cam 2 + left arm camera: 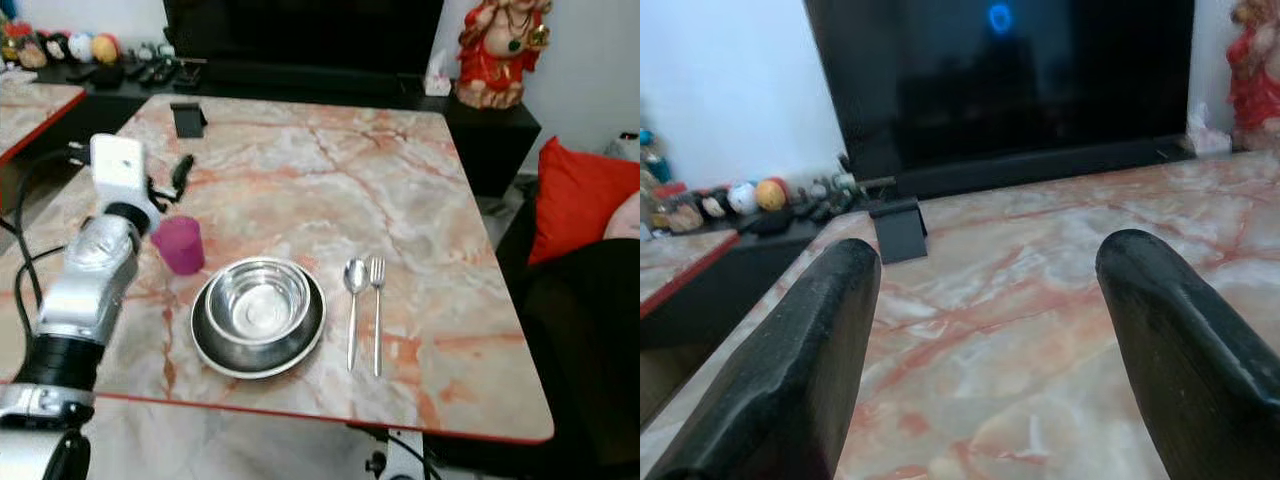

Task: Setting the table

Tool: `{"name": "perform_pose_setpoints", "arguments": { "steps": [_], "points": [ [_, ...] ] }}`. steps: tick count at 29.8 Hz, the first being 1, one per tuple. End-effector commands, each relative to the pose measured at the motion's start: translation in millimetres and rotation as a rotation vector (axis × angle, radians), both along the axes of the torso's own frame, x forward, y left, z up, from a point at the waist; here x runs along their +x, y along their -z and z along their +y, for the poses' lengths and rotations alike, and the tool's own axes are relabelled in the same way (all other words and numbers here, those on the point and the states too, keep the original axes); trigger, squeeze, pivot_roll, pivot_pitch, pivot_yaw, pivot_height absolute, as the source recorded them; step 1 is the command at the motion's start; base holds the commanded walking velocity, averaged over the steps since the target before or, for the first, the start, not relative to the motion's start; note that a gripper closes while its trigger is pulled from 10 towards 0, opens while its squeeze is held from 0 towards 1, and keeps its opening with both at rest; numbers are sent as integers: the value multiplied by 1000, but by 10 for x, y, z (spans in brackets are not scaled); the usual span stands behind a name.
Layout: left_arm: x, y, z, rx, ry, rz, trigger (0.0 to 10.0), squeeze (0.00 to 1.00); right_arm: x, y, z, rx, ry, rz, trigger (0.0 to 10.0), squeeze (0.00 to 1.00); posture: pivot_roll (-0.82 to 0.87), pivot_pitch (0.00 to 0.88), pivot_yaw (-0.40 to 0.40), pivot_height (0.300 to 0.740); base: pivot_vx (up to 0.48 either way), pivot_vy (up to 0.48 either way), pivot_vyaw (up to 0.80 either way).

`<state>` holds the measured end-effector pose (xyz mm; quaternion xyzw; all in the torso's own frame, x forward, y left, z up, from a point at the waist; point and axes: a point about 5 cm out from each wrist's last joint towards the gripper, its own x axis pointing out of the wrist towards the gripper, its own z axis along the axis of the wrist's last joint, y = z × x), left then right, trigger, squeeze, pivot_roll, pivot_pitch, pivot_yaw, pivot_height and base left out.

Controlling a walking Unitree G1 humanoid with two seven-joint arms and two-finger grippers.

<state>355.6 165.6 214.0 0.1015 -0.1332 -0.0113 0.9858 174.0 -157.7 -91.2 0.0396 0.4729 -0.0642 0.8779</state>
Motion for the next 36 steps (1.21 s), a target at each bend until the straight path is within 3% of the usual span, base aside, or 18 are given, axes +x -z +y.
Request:
{"name": "perform_pose_setpoints", "arguments": {
  "steps": [1,11,14,16,19,29,36],
  "points": [
    [-69,-30,-77,-14,10,-75,10000,0,7,-5,-10,-8,15,-6,10000,0,58,0,-30,731,0,0,0],
    [-138,205,-126,-59,-1,-65,10000,0,-12,2,-19,-15,42,-7,10000,0,27,0,-16,731,0,0,0],
    [-119,204,-163,-56,12,-75,10000,0,-23,5,-18,-22,62,-6,10000,0,10,0,0,731,0,0,0],
    [-105,199,-171,-50,21,-78,10000,0,-134,28,-218,-41,83,-20,10000,0,4,0,7,731,0,0,0],
    [-92,199,-168,-47,24,-80,10000,0,-142,14,-293,-53,87,-48,10000,0,-2,0,11,731,0,0,0],
    [-85,188,-156,-44,24,-99,10000,0,-141,5,-285,-100,123,-63,10000,0,-19,0,14,731,0,0,0],
    [-60,110,-51,-38,-16,-139,10000,0,-144,5,-309,-102,126,-58,10000,0,-14,0,7,731,0,0,0]
  ]
}}
